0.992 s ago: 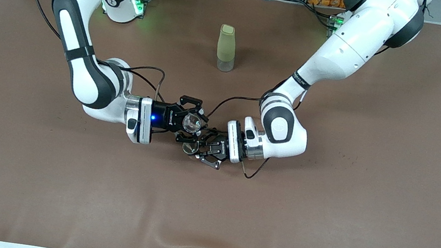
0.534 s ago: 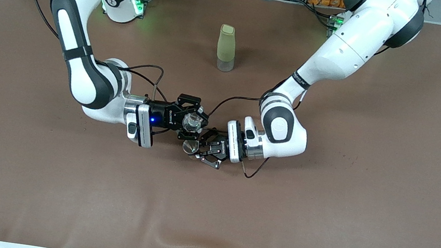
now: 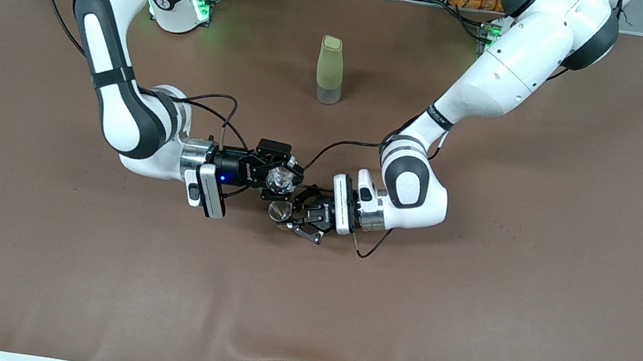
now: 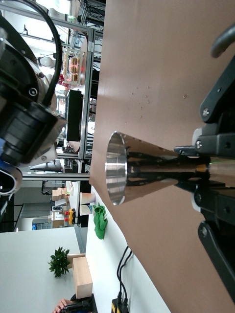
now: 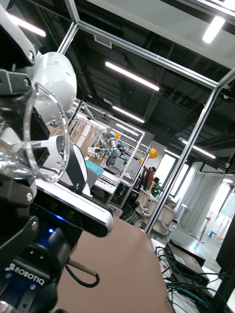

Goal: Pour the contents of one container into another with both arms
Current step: 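Tilt the beaker with the right gripper, pouring liquid into the jigger, then lower the beaker with the right gripper while the left gripper lowers the jigger, then open both grippers, releasing the beaker and the jigger on the table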

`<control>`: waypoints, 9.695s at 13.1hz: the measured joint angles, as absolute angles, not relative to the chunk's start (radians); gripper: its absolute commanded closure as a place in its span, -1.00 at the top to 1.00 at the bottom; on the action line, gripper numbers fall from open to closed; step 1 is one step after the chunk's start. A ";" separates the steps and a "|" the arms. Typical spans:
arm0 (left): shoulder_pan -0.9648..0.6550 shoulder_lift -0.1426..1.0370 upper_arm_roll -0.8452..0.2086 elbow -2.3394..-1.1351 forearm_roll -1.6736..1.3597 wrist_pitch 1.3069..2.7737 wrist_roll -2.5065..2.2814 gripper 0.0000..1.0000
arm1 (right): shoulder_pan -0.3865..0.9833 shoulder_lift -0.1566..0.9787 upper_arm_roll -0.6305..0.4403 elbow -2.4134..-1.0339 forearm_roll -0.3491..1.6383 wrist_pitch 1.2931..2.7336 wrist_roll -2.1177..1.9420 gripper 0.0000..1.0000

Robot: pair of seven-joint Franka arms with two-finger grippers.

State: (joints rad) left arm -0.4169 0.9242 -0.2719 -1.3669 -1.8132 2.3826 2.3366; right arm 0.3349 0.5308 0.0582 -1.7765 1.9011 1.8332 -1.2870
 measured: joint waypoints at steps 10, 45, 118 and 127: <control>-0.397 0.924 -0.271 -1.375 -1.813 2.331 2.341 -1.00 | 0.334 0.531 0.056 -1.777 1.901 1.792 -1.094 -1.00; -0.396 0.887 -0.272 -1.401 -1.813 2.321 2.348 -1.00 | 0.331 0.540 0.053 -1.732 1.904 1.790 -0.542 -1.00; 0.521 0.941 -0.135 -1.493 -0.824 1.506 2.217 1.00 | -0.094 0.956 -0.481 -1.639 1.267 1.335 -2.612 1.00; 0.473 0.644 -0.295 -1.356 -0.584 1.488 1.280 1.00 | -0.052 0.851 -0.772 -1.453 0.997 1.296 -2.161 1.00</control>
